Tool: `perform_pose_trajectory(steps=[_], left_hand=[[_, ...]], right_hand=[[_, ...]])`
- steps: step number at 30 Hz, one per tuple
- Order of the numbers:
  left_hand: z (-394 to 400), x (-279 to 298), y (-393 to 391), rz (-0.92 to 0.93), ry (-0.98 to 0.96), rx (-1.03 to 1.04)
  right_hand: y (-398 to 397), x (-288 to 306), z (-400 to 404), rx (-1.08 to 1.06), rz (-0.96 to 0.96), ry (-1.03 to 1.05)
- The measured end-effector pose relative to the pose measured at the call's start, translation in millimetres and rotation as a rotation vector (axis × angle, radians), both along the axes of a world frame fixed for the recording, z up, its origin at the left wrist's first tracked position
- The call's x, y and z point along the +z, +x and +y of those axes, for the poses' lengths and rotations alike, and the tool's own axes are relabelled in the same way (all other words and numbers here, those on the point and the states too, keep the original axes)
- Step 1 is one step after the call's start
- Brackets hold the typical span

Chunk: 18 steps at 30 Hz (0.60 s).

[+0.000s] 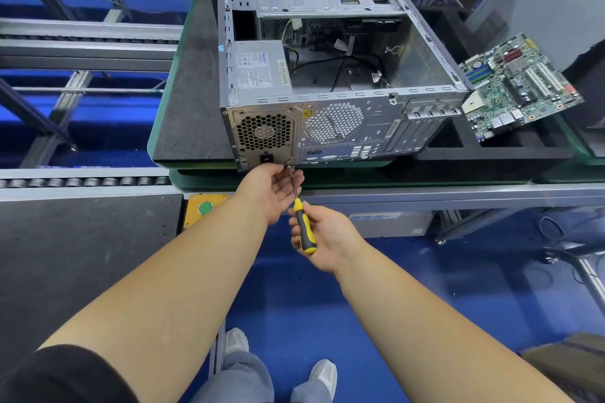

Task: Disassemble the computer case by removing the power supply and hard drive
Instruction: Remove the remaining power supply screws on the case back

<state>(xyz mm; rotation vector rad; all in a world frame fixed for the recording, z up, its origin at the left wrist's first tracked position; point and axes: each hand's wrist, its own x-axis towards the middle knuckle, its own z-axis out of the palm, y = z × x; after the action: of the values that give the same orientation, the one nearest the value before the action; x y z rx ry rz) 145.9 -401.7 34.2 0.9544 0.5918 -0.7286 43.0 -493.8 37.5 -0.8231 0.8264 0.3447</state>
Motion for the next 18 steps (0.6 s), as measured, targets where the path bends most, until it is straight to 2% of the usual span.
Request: perform_pose_trajectory(steps=[8, 18], left_hand=[[-1.8, -4.7, -1.7, -0.034, -0.004, 0.008], [-5.4, -6.1, -2.3, -0.039, 0.066, 0.005]], right_hand=[[2.5, -2.3, -0.7, 0.050, 0.020, -0.149], [2.3, -2.9, 0.3, 0.063, 0.039, -0.144]])
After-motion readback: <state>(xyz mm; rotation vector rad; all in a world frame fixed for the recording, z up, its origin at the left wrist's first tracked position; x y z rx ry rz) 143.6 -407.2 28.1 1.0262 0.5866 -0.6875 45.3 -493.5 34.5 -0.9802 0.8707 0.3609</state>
